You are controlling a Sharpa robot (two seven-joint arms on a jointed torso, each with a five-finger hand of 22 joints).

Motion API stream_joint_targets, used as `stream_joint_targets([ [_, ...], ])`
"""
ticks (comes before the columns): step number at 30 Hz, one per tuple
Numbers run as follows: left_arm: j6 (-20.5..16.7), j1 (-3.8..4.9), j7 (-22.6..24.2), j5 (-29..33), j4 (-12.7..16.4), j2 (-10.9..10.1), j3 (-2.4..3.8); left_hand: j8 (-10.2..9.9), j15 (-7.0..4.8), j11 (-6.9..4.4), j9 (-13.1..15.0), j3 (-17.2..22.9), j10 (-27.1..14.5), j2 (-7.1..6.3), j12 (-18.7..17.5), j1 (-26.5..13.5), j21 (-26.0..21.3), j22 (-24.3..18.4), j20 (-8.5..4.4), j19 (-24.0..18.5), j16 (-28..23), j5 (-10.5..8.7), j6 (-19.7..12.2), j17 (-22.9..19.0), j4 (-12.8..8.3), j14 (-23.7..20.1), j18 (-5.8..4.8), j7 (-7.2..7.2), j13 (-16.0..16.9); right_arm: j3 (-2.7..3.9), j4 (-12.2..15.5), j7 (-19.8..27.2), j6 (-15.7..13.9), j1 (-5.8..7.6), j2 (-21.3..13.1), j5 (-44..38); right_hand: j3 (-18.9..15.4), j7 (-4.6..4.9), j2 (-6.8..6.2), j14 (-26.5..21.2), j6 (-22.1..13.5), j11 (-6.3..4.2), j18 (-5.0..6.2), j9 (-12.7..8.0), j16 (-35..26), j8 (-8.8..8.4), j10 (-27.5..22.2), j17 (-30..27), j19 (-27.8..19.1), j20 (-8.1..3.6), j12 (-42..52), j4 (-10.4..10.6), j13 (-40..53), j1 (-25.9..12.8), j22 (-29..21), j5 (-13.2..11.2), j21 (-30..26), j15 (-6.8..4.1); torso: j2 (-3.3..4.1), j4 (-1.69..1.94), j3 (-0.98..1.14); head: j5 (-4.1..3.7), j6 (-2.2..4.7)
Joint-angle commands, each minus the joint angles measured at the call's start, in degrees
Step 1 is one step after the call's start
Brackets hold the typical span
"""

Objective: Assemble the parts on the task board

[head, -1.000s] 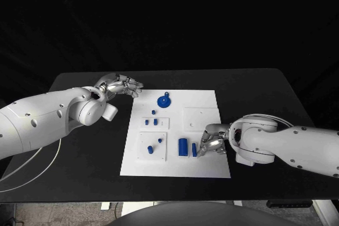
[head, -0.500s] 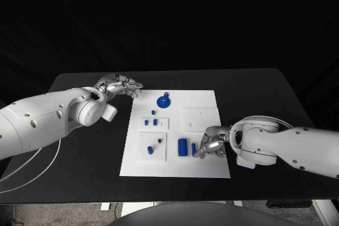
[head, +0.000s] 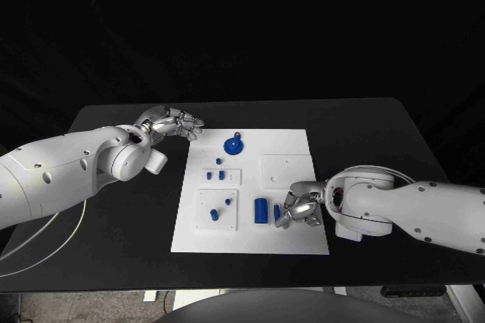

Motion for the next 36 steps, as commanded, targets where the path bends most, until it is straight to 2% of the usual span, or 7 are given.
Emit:
stream_joint_targets([
  [1,0.8,0.03,0.41,-0.18,0.12,0.08,0.01,0.15,0.06,0.03,-0.07,0.04,-0.34,0.04,-0.21,0.0,-0.26,0.1,0.14,0.11,-0.36,-0.16,-0.48,0.09,0.4,0.34,-0.24,-0.04,0.09,-0.02,-0.24,0.13,0.7,-0.05,0.09,-1.76,-0.5,0.43,1.53,0.05,-0.52,-0.2,0.84,0.16,0.13,0.1,0.12,0.11,-0.04,-0.41,0.22,-1.01,0.13,0.08,0.82,-0.26,-0.02,-0.3,0.01,0.03,-0.03,0.02,-0.09],
  [4,0.76,0.03,0.41,-0.18,0.1,0.05,0.01,0.15,0.06,0.03,-0.07,0.04,-0.34,0.04,-0.21,0.0,-0.26,0.11,0.14,0.11,-0.37,-0.16,-0.48,0.1,0.41,0.34,-0.24,-0.04,0.09,-0.02,-0.45,0.11,0.78,-0.05,0.13,-1.76,-0.65,0.42,2.22,0.02,-0.54,-0.2,0.84,0.2,0.13,0.14,0.11,0.13,-0.08,-0.4,0.23,-1.42,0.15,0.28,0.82,-0.26,-0.01,-0.3,0.01,0.02,-0.02,0.02,-0.11],
  [12,0.75,0.03,0.45,-0.18,0.16,0.0,0.01,0.15,0.06,0.03,-0.07,0.03,-0.34,0.05,-0.21,-0.01,-0.28,0.12,0.14,0.11,-0.39,-0.16,-0.48,0.13,0.42,0.34,-0.25,-0.03,0.09,-0.02,-1.19,0.02,1.0,-0.06,0.47,-1.65,-0.13,0.4,6.0,-0.02,-0.5,-0.22,0.84,0.28,0.16,0.23,0.16,0.16,-0.18,-0.3,0.2,-0.93,0.14,-0.04,0.78,-0.26,-0.05,-0.31,0.01,0.02,-0.04,0.02,-0.15],
  [24,0.61,0.03,0.46,-0.37,0.3,-0.02,0.01,0.16,0.06,0.03,-0.07,0.04,-0.34,0.11,-0.21,0.0,-0.3,0.14,0.14,0.13,-0.41,-0.15,-0.48,0.16,0.45,0.35,-0.25,-0.03,0.09,-0.03,-1.89,-1.42,1.72,-0.06,1.19,-1.59,1.08,0.35,6.35,-0.05,-0.42,-0.27,0.84,0.29,0.27,0.29,0.2,0.24,-0.26,-0.28,0.23,-0.63,0.18,-0.48,0.85,-0.26,0.04,-0.35,0.0,-0.03,-0.07,-0.11,-0.08],
  [30,0.54,0.03,0.49,-0.38,0.35,-0.1,0.01,0.16,0.06,0.03,-0.07,0.04,-0.34,0.12,-0.21,0.01,-0.31,0.16,0.14,0.13,-0.42,-0.15,-0.48,0.18,0.44,0.35,-0.25,-0.03,0.1,-0.03,-2.22,-1.08,1.65,-0.1,1.14,-1.22,1.52,0.36,5.87,-0.06,-0.45,-0.26,0.84,0.31,0.32,0.3,0.21,0.29,-0.26,-0.28,0.25,-1.15,0.21,-0.42,0.89,-0.26,0.15,-0.34,-0.01,0.01,-0.02,-0.08,-0.07],
  [32,0.5,0.03,0.51,-0.38,0.31,-0.13,0.01,0.16,0.06,0.03,-0.07,0.04,-0.34,0.12,-0.21,0.02,-0.32,0.16,0.14,0.13,-0.42,-0.15,-0.48,0.19,0.44,0.35,-0.25,-0.04,0.1,-0.02,-2.36,-0.78,1.36,-0.1,0.92,-0.52,1.54,0.38,4.92,-0.08,-0.48,-0.23,0.84,0.3,0.32,0.3,0.19,0.29,-0.29,-0.26,0.25,-1.4,0.22,-0.59,0.89,-0.25,0.18,-0.32,-0.01,0.02,-0.01,-0.02,-0.03],
  [36,0.44,0.04,0.49,-0.38,0.29,-0.2,0.01,0.16,0.06,0.03,-0.07,0.04,-0.34,0.11,-0.21,0.02,-0.33,0.17,0.14,0.14,-0.43,-0.15,-0.48,0.2,0.44,0.36,-0.25,-0.04,0.1,-0.01,-3.41,1.43,1.47,-0.06,0.26,2.56,1.33,0.45,0.41,-0.04,-0.52,-0.13,0.84,0.15,0.18,0.19,0.16,0.18,-0.26,-0.11,0.16,-0.9,0.17,-2.01,0.77,-0.16,0.12,-0.22,-0.04,-0.02,0.0,0.04,0.13],
])
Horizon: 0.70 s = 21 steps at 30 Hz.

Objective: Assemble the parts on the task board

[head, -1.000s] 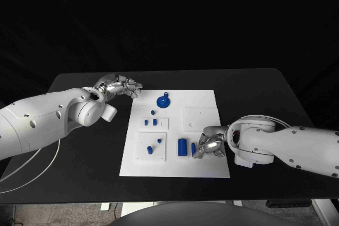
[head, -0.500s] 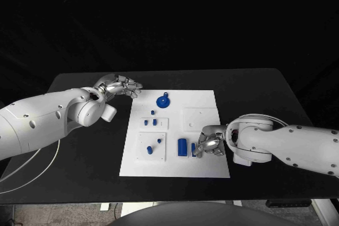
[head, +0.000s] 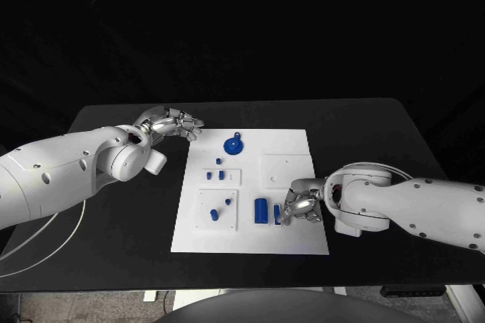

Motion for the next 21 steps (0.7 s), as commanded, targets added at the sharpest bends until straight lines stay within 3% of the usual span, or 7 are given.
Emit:
stream_joint_targets([
  [1,0.35,0.07,0.4,-0.26,0.03,-0.13,0.03,0.16,0.06,0.03,-0.07,0.03,-0.34,0.11,-0.21,0.02,-0.33,0.07,0.14,0.14,-0.21,-0.15,-0.48,0.1,0.44,0.36,-0.25,-0.04,0.08,-0.18,-1.91,1.97,0.96,-0.02,-0.51,5.12,-0.02,0.48,-3.61,-0.04,-0.6,-0.12,0.84,-0.29,0.11,-0.5,0.11,-0.07,-0.18,-0.19,0.12,0.88,-0.01,-1.03,0.72,-0.13,0.05,-0.21,-0.05,-0.02,0.04,0.12,0.22],
  [4,0.06,0.17,0.25,-0.26,-0.29,-0.04,0.01,0.17,0.06,0.03,-0.07,0.01,-0.34,0.07,-0.21,0.01,-0.34,0.08,0.14,0.13,-0.22,-0.16,-0.48,0.11,0.44,0.36,-0.25,-0.04,0.08,-0.16,-3.92,4.79,1.01,1.0,-0.52,7.95,0.58,0.67,-7.18,-0.3,-1.23,0.03,0.84,-0.4,-0.49,-0.8,-0.34,-0.41,-0.41,-0.25,-0.2,3.11,-0.11,-1.95,0.38,-0.21,-0.52,-0.13,-0.08,-0.09,0.01,0.01,0.41],
  [11,-0.69,0.39,0.31,-0.38,-0.36,0.11,0.02,0.17,0.06,0.03,-0.07,-0.01,-0.33,0.0,-0.2,0.01,-0.36,0.1,0.15,0.14,-0.24,-0.17,-0.48,0.14,0.44,0.37,-0.25,-0.04,0.08,2.84,-8.08,9.64,-0.71,1.58,-0.33,15.22,-3.55,1.16,-7.55,-1.18,-3.02,0.48,0.84,-0.35,-1.81,-1.38,-1.75,-0.94,-1.61,-0.36,-0.82,3.12,-0.19,-3.32,-0.02,0.06,-1.79,0.25,-0.06,-0.03,0.05,0.15,1.86],
  [13,-0.97,0.67,0.48,-0.38,-0.63,0.32,0.0,0.18,0.05,0.02,-0.06,-0.01,-0.31,-0.05,-0.19,0.03,-0.37,0.11,0.14,0.14,-0.24,-0.16,-0.46,0.17,0.43,0.39,-0.25,-0.04,0.09,3.65,-9.58,12.16,-1.31,2.33,-0.38,18.82,-6.51,1.52,-6.09,-1.42,-4.46,0.85,0.84,-0.33,-2.22,-1.9,-2.29,-1.07,-2.12,-0.39,-0.82,1.57,-0.08,-3.57,-0.14,2.53,-2.34,0.47,-0.11,-0.01,0.04,0.05,2.28],
  [16,-1.3,0.81,1.02,-0.08,-1.05,0.43,0.0,0.21,0.04,0.0,-0.06,0.0,-0.28,-0.1,-0.17,0.08,-0.39,0.13,0.13,0.15,-0.24,-0.16,-0.43,0.2,0.41,0.41,-0.24,-0.06,0.1,5.23,-11.89,16.27,-1.7,3.54,-0.32,22.32,-14.28,1.63,-1.62,-1.75,-5.39,1.03,0.84,0.16,-2.44,-1.9,-2.85,-0.89,-2.83,-0.57,-0.61,-4.29,0.1,-5.22,-0.01,11.95,-2.86,0.7,-0.22,0.11,0.06,0.0,3.31],
  [17,-1.8,0.87,1.08,-0.01,-1.27,0.48,0.0,0.22,0.04,-0.01,-0.05,0.02,-0.26,-0.09,-0.16,0.11,-0.4,0.14,0.13,0.15,-0.24,-0.16,-0.41,0.22,0.41,0.43,-0.24,-0.06,0.1,5.82,-12.87,17.77,-1.81,3.86,-0.16,23.02,-16.84,1.51,-0.32,-1.88,-5.44,0.98,0.84,0.3,-2.59,-1.83,-3.06,-0.86,-2.97,-0.58,-0.65,-6.59,0.06,-5.7,0.0,13.04,-3.06,0.8,-0.27,0.1,0.05,-0.04,3.8],
  [21,-4.68,1.41,1.04,0.76,-2.3,0.71,0.01,0.38,-0.05,-0.13,0.0,0.15,0.02,0.08,-0.01,0.33,-0.41,0.21,0.06,0.39,-0.22,-0.12,-0.16,0.38,0.43,0.64,-0.19,-0.17,0.18,7.49,-18.36,23.84,-4.57,4.71,1.63,26.44,-18.15,1.87,0.99,-2.55,-6.05,1.14,0.84,0.24,-3.4,-2.13,-3.77,-1.13,-3.68,-0.68,-1.08,-6.96,-0.19,-4.29,-0.28,13.78,-3.97,0.76,-0.66,-0.09,-0.04,-0.08,5.28],
])
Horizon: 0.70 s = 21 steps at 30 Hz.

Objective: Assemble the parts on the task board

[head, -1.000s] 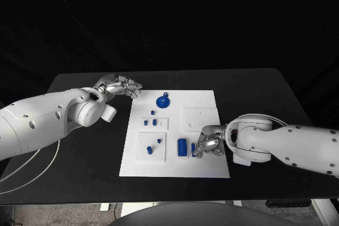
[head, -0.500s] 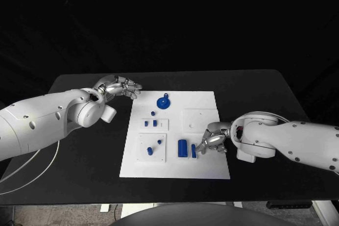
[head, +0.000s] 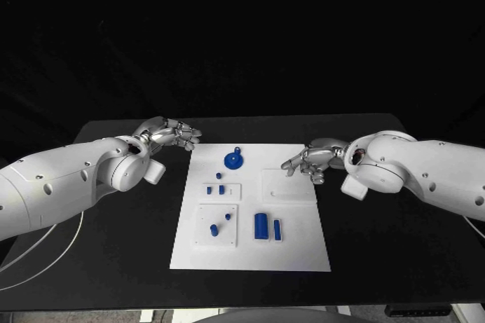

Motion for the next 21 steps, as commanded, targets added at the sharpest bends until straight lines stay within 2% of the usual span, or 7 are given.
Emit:
stream_joint_targets([
  [1,-3.92,0.46,1.44,1.9,-0.98,0.37,0.06,0.43,-0.02,-0.12,0.02,0.05,0.0,0.16,-0.03,0.37,-0.21,0.07,0.04,0.49,-0.34,-0.08,-0.07,0.06,0.28,0.33,-0.16,-0.21,0.06,0.37,-4.73,11.39,-4.46,0.37,1.68,9.49,-0.55,1.36,0.67,-1.54,-2.05,0.32,0.85,-0.06,-1.69,-0.38,-1.41,-0.74,-1.56,0.26,-1.28,-0.11,-0.69,0.92,-0.58,0.6,-1.54,0.11,-0.47,-0.16,-0.08,-0.08,1.79],
  [5,-7.36,0.96,2.33,4.79,-2.86,1.15,0.18,0.76,0.3,-0.03,0.12,0.45,-0.19,0.62,-0.21,0.72,-0.78,-0.12,0.27,0.49,-1.51,0.11,0.48,-0.14,0.17,-0.23,-0.1,-0.45,-0.04,0.98,-12.42,14.61,-8.03,0.61,5.45,13.88,-1.03,1.93,1.68,-2.74,-3.34,0.9,0.88,-0.18,-4.32,-0.96,-2.96,-2.07,-3.26,1.24,-2.99,-0.05,-2.0,3.04,-1.78,0.83,-4.09,0.67,-1.49,-0.43,-0.26,-0.56,3.5],
  [11,-8.21,1.39,4.11,8.04,-6.33,2.81,0.25,0.89,1.43,0.48,0.03,0.97,-1.25,0.96,-0.74,0.56,-2.41,-0.67,1.3,-0.14,-4.6,0.61,0.83,-0.71,-0.03,-1.82,0.1,-0.53,-0.63,1.2,-23.95,20.19,-9.32,0.1,12.18,17.69,-1.06,3.54,2.83,-7.41,-6.2,2.59,0.29,-0.49,-9.19,-2.22,-7.87,-4.25,-8.09,3.28,-6.07,0.18,-4.21,5.79,-3.79,-4.58,-9.25,2.46,-2.78,-0.73,-0.54,-0.67,5.92],
  [14,-5.59,1.38,6.51,11.28,-8.41,4.43,0.33,0.79,2.22,0.68,-0.11,1.11,-1.69,1.08,-0.72,0.38,-3.31,-0.93,2.05,-0.76,-6.32,0.59,0.81,-1.05,-0.13,-3.11,0.3,-0.55,-1.04,2.78,-27.83,21.98,-8.93,-1.11,14.35,19.59,0.12,4.94,2.81,-12.3,-7.46,4.0,-1.04,-0.45,-15.21,-2.56,-12.87,-7.32,-13.78,5.57,-10.48,0.53,-7.69,7.35,-6.31,-5.11,-14.94,4.45,-3.22,-0.87,-0.65,-0.46,6.87],
  [16,-1.54,1.33,9.17,14.23,-10.69,6.32,0.39,0.08,3.99,1.31,-0.64,1.14,-3.18,1.26,-0.87,-0.06,-4.97,-1.41,3.7,-2.55,-9.53,0.5,-0.13,-2.04,-0.3,-6.83,0.64,-0.27,-1.96,4.27,-30.51,23.69,-8.73,-2.87,16.14,20.34,1.25,6.32,3.11,-18.62,-9.2,6.41,-2.93,-0.29,-22.68,-2.87,-18.65,-11.24,-21.33,8.04,-17.4,0.34,-14.17,8.66,-9.11,-5.28,-21.7,8.0,-3.68,-0.74,-0.78,-0.09,7.51],
  [18,-0.69,1.25,10.88,14.18,-11.74,7.14,0.44,-0.58,5.03,1.96,-1.08,1.16,-5.4,1.48,-0.96,-0.38,-6.25,-1.89,4.76,-3.75,-12.03,0.3,-1.12,-3.0,-0.41,-10.28,0.99,-0.11,-3.01,7.04,-32.98,25.16,-7.98,-5.26,18.2,22.47,1.67,6.42,3.28,-26.32,-11.43,10.19,-5.11,-0.17,-29.73,-3.27,-24.5,-15.39,-30.15,10.34,-24.72,-0.06,-22.19,10.08,-11.67,-5.14,-28.07,12.96,-3.96,-0.73,-0.79,0.26,8.41],
  [21,-1.24,1.17,11.99,14.36,-14.49,8.89,0.48,-1.58,5.42,1.77,-1.67,0.68,-8.08,1.77,-0.93,-1.03,-8.78,-2.78,5.63,-6.29,-13.94,0.11,-2.59,-3.72,-0.9,-12.55,0.68,-0.69,-4.66,8.14,-34.66,27.04,-6.33,-7.26,19.57,24.18,1.14,5.27,3.52,-32.52,-13.72,10.11,-6.75,-0.13,-35.76,-3.5,-26.74,-20.64,-36.71,12.03,-30.69,0.0,-31.17,11.24,-13.28,-4.84,-32.55,16.39,-4.31,-0.81,-0.78,0.7,9.48],
])
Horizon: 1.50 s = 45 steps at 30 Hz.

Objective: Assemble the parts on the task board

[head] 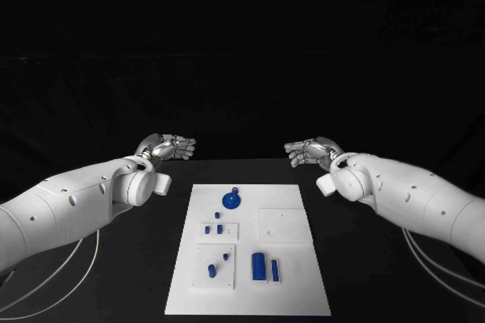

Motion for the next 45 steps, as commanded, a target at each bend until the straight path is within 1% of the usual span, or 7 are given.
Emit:
stream_joint_targets([
  [1,2.82,-0.12,5.65,3.72,-2.72,1.41,0.08,-0.55,0.04,-0.36,-0.33,-0.42,-1.5,0.13,-0.1,-0.52,-1.57,-0.45,0.27,-1.72,-1.09,-0.3,-0.81,-0.4,-0.57,-1.3,0.43,-0.57,-1.01,0.97,-1.14,6.19,1.74,-1.61,1.13,5.18,-0.41,-0.73,0.44,-3.21,-1.3,-0.15,-1.02,0.06,-3.98,0.02,-0.32,-4.25,-3.58,1.09,-3.99,-0.15,-6.98,1.12,-1.04,0.23,-2.76,1.9,-0.9,-0.16,-0.1,0.69,1.57],
  [10,4.04,-1.07,5.41,4.11,-4.37,2.42,0.09,-1.34,0.16,-0.38,-0.74,-1.25,-4.13,0.31,-0.09,-1.08,-2.96,-0.41,0.26,-2.6,-2.16,-0.42,-2.27,-0.68,-1.2,-2.38,-0.39,-1.28,-2.79,2.83,-1.28,7.54,1.62,-2.66,1.25,5.06,-2.65,-0.51,1.23,1.78,0.15,-0.58,1.63,-2.0,-10.28,1.85,11.08,-14.93,-1.36,3.26,-13.9,-0.17,-26.05,2.38,-6.18,-0.41,-8.07,1.32,-1.77,-0.3,0.6,1.88,2.62],
  [11,1.81,-0.98,3.53,2.81,-4.42,2.35,0.03,-17.25,-9.29,-8.67,-27.89,-29.16,-21.08,4.82,-3.73,-17.98,-22.89,-22.04,-3.52,-35.33,-24.67,-3.71,-46.01,-19.91,10.83,-44.41,-1.84,-9.48,-10.18,2.8,-1.13,4.98,0.86,-2.61,1.26,3.77,-25.91,-11.04,2.82,-44.06,-44.02,-9.97,-8.4,-32.73,-30.82,-10.25,-38.15,-45.74,-35.99,-8.12,-30.65,16.41,-40.83,-47.88,-62.44,-11.53,-20.44,-8.35,-1.42,-0.27,0.28,1.54,2.36],
  [13,1.63,-1.05,3.59,2.85,-4.19,2.29,0.06,-17.25,-9.29,-8.67,-27.89,-29.16,-61.55,4.82,-3.73,-58.66,-22.89,-23.71,-3.52,-35.33,-24.67,-3.71,-46.01,-19.91,10.83,-44.41,-1.84,-9.48,-10.18,2.77,-0.9,5.06,0.65,-2.64,1.18,3.87,-25.91,-11.04,2.82,-44.06,-44.02,-9.97,-8.4,-32.73,-30.82,-10.25,-38.15,-45.74,-35.99,-8.12,-30.65,16.41,-40.83,-47.88,-62.44,-11.53,-20.44,-8.35,-1.54,-0.26,0.27,1.52,2.32],
  [17,-0.21,-1.78,4.24,3.2,-2.0,1.68,0.39,-17.25,-9.29,-8.67,-27.89,-29.16,-61.55,4.82,-3.73,-58.66,-22.89,-31.47,-3.52,-35.33,-24.67,-3.71,-46.01,-19.91,10.83,-44.41,-1.84,-9.48,-10.18,2.5,1.29,5.9,-1.33,-2.88,0.39,4.85,-25.91,-11.04,2.82,-44.06,-44.02,-9.97,-8.4,-32.73,-30.82,-10.25,-38.15,-45.74,-35.99,-8.12,-30.65,16.41,-40.83,-47.88,-62.44,-11.53,-20.44,-8.35,-2.63,-0.12,0.18,1.3,1.93],
  [18,-0.87,-2.05,4.47,3.33,-1.2,1.46,0.51,-17.25,-9.29,-8.67,-27.89,-29.16,-61.55,4.82,-3.73,-58.66,-22.89,-72.43,-3.52,-35.33,-24.67,-3.71,-46.01,-19.91,10.83,-44.41,-1.84,-9.48,-10.18,2.4,2.09,6.21,-2.05,-2.96,0.1,5.21,-25.91,-11.04,2.82,-44.06,-44.02,-9.97,-8.4,-32.73,-30.82,-10.25,-38.15,-45.74,-35.99,-8.12,-30.65,16.41,-40.83,-47.88,-62.44,-11.53,-20.44,-8.35,-3.03,-0.07,0.15,1.22,1.78],
  [45,-28.91,-13.19,14.3,8.7,32.35,-7.79,5.52,-17.25,-9.29,-8.67,-27.89,-29.16,-61.55,4.82,-3.73,-58.66,-22.89,-72.43,-3.52,-35.33,-24.67,-3.71,-46.01,-19.91,10.83,-44.41,-1.84,-9.48,-10.18,-2.39,40.92,21.04,-37.09,-7.23,-13.96,22.55,-25.91,-11.04,2.82,-44.06,-44.02,-9.97,-8.4,-32.73,-30.82,-10.25,-38.15,-45.74,-35.99,-8.12,-30.65,16.41,-40.83,-47.88,-62.44,-11.53,-20.44,-8.35,-4.65,0.14,0.01,0.91,1.2],
])
